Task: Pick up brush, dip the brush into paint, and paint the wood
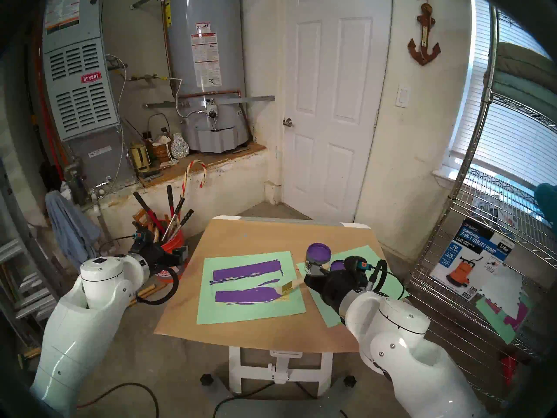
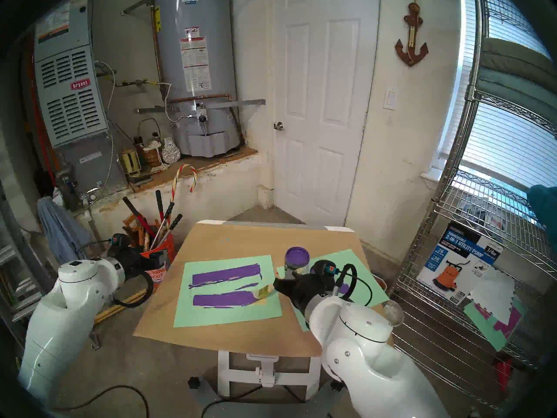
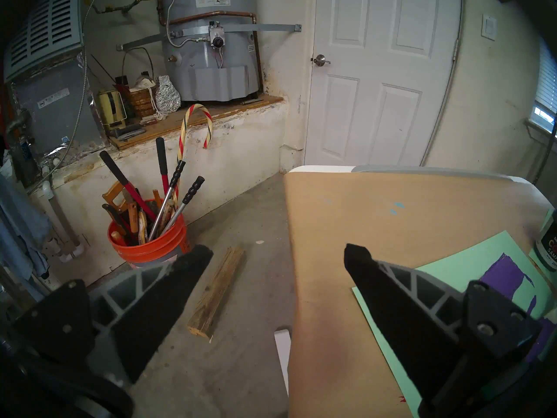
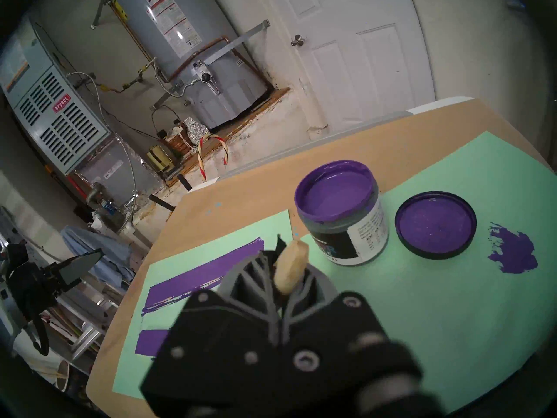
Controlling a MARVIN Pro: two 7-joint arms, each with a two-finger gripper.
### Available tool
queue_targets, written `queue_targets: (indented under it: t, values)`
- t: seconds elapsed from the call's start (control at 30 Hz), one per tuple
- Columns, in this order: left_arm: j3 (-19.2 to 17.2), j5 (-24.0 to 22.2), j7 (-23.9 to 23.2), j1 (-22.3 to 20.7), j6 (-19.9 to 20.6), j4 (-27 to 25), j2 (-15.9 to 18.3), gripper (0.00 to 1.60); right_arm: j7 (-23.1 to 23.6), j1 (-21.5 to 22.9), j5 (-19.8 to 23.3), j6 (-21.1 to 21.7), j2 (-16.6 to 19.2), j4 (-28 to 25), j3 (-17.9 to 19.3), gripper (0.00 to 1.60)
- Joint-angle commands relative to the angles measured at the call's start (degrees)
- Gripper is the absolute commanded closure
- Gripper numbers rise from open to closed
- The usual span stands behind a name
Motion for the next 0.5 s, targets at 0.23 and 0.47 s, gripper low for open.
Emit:
queue_targets:
  t: [0.23,0.47]
  values:
    - [-0.58,-0.13,0.09,-0.24,-0.12,-0.93,0.08,0.0,0.27,-1.04,-0.41,0.14,1.45,-2.25,1.41,1.6]
    - [-0.58,-0.13,0.09,-0.24,-0.12,-0.93,0.08,0.0,0.44,-1.61,-0.63,0.33,2.17,-2.85,2.2,1.6]
